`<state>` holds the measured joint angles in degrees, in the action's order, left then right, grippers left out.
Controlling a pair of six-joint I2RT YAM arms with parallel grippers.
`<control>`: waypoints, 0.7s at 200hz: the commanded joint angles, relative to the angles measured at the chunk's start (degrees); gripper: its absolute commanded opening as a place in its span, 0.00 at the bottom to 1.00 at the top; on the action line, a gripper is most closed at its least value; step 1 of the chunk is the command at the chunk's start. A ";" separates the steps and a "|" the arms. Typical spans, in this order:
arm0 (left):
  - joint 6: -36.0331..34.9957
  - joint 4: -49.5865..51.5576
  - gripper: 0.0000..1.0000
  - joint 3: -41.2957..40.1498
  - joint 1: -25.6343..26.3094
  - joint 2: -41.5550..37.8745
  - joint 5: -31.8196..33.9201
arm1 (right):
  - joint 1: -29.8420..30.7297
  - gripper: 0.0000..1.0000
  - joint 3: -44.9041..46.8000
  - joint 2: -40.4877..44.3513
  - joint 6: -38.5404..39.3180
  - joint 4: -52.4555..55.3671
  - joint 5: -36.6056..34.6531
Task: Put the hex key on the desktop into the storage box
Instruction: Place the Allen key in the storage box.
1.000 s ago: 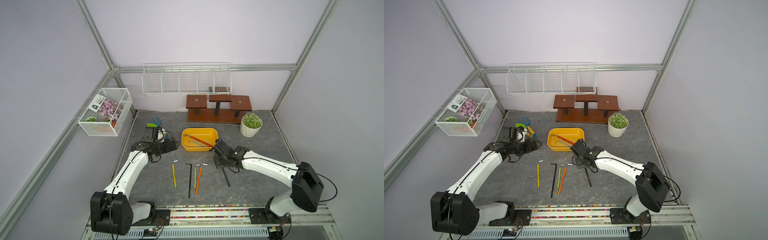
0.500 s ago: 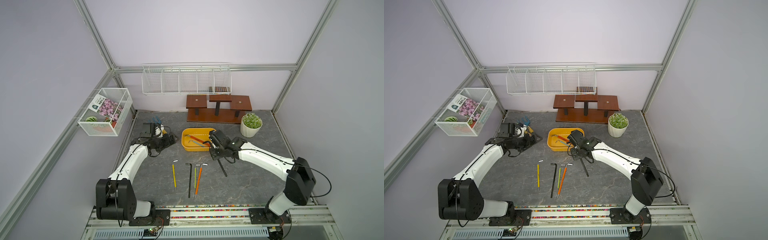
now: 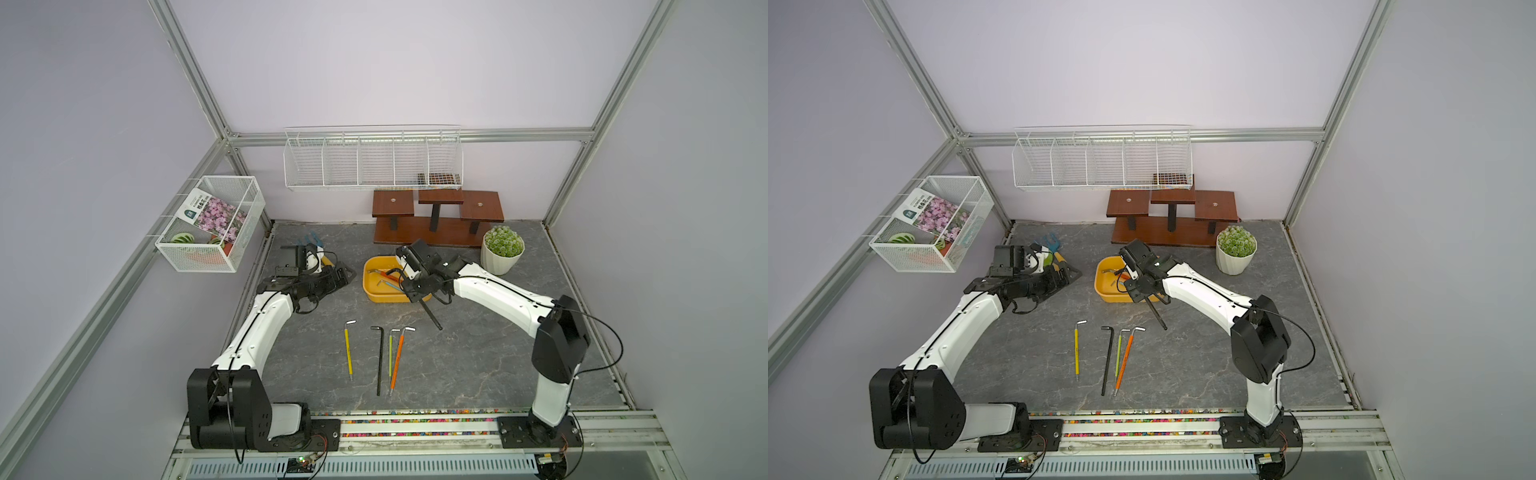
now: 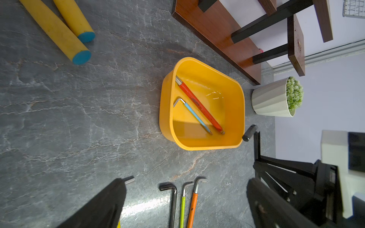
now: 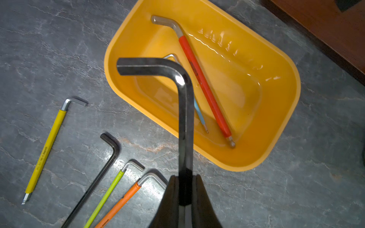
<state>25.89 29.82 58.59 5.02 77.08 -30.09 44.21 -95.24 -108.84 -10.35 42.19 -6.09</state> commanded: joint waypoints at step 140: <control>0.29 -0.80 1.00 -1.37 -1.06 -2.03 -0.14 | -3.04 0.00 -31.24 -24.09 22.99 8.94 -3.67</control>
<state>25.91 29.82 57.84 4.34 75.61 -29.93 41.28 -123.72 -132.20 7.46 49.82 -7.07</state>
